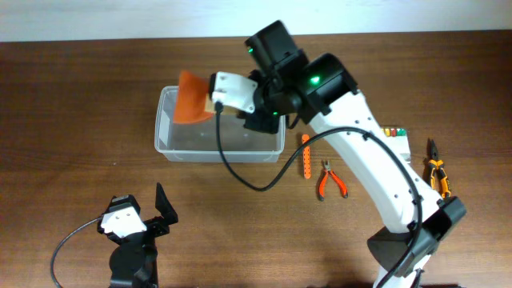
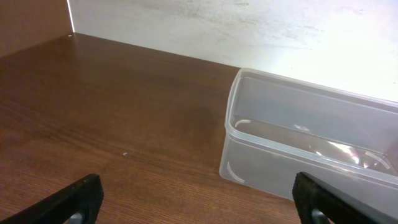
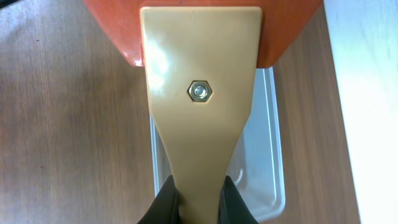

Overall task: Pack container
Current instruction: 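Lift the scraper and lower it into the clear container, release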

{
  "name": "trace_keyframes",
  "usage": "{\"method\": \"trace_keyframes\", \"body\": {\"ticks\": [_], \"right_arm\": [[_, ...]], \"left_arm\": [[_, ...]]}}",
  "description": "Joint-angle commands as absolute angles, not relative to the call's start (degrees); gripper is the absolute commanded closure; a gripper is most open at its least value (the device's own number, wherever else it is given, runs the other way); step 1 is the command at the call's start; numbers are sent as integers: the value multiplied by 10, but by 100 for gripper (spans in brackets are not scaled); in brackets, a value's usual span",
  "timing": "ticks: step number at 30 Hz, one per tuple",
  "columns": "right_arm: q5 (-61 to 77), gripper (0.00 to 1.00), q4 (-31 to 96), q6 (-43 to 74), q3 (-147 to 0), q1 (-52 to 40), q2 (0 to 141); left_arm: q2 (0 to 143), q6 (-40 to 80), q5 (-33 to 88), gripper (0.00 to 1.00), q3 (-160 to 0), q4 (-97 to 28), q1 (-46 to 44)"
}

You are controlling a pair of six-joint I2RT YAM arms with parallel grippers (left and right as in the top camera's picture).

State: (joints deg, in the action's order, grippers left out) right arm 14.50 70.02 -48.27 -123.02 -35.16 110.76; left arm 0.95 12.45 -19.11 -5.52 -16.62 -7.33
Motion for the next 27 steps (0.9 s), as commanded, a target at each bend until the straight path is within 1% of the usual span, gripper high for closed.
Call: {"method": "trace_keyframes", "body": {"ticks": [1, 8, 13, 27], "right_arm": [[159, 96, 688, -501, -1236, -357, 1147], [142, 96, 669, -497, -1236, -350, 1220], [142, 96, 640, -460, -1236, -349, 1247], [144, 96, 693, -445, -1235, -345, 1345]], "left_arm": [[7, 119, -193, 1, -53, -167, -75], [7, 119, -193, 1, -53, -167, -75], [7, 119, -193, 1, -53, -167, -75], [7, 119, -193, 1, -53, -167, -75]]}}
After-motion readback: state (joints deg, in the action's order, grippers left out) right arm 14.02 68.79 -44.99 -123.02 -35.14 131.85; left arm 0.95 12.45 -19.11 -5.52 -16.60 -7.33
